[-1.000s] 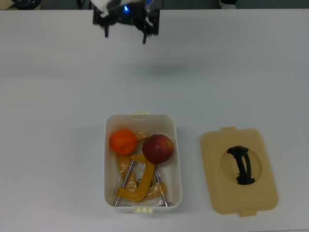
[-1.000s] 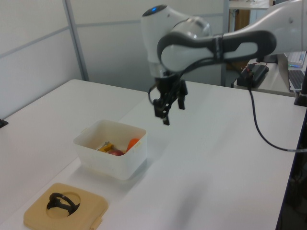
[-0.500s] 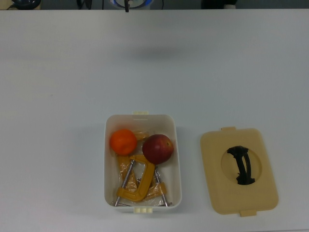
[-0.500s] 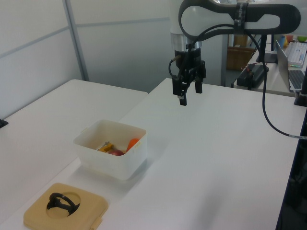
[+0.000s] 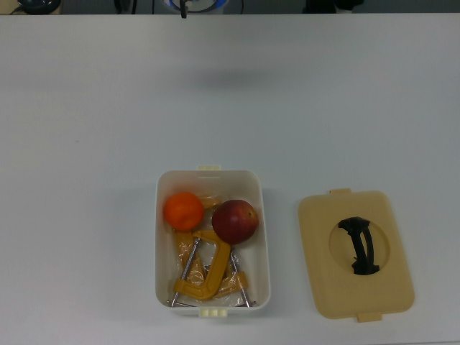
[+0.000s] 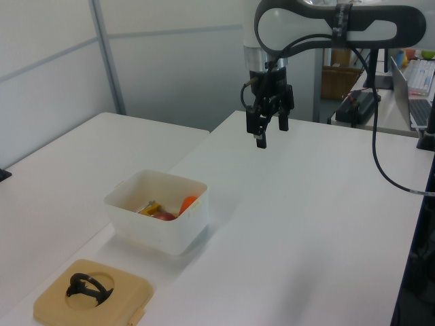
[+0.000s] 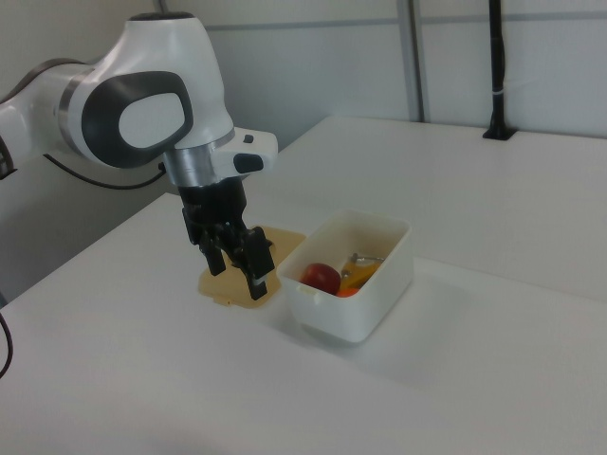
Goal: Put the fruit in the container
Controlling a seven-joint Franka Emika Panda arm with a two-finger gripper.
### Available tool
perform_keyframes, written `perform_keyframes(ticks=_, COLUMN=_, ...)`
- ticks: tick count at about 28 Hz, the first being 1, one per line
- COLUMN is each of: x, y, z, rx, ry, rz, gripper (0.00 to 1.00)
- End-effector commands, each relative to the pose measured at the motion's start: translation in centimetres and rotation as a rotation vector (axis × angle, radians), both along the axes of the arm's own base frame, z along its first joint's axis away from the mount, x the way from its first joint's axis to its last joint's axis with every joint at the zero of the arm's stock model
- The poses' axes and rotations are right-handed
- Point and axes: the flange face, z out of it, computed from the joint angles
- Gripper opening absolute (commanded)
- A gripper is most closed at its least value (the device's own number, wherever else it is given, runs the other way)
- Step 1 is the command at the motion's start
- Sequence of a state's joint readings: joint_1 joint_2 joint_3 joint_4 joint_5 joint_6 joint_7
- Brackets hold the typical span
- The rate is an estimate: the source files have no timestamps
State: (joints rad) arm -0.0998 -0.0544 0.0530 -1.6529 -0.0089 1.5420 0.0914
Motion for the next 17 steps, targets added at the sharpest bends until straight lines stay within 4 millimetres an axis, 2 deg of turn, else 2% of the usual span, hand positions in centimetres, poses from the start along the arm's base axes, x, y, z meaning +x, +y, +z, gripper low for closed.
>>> perform_keyframes(ticks=1, x=0.2, y=-0.4, z=0.0, rx=-0.017, ry=-0.015, rz=0.030, gripper=1.00)
perform_keyframes(ticks=5, x=1.3, y=-0.7, z=0.6, rx=-0.024, ry=-0.101, rz=0.028, gripper=1.00)
perform_keyframes(ticks=17, x=1.2, y=-0.7, z=0.7, rx=-0.024, ry=-0.096, rz=0.025, gripper=1.00)
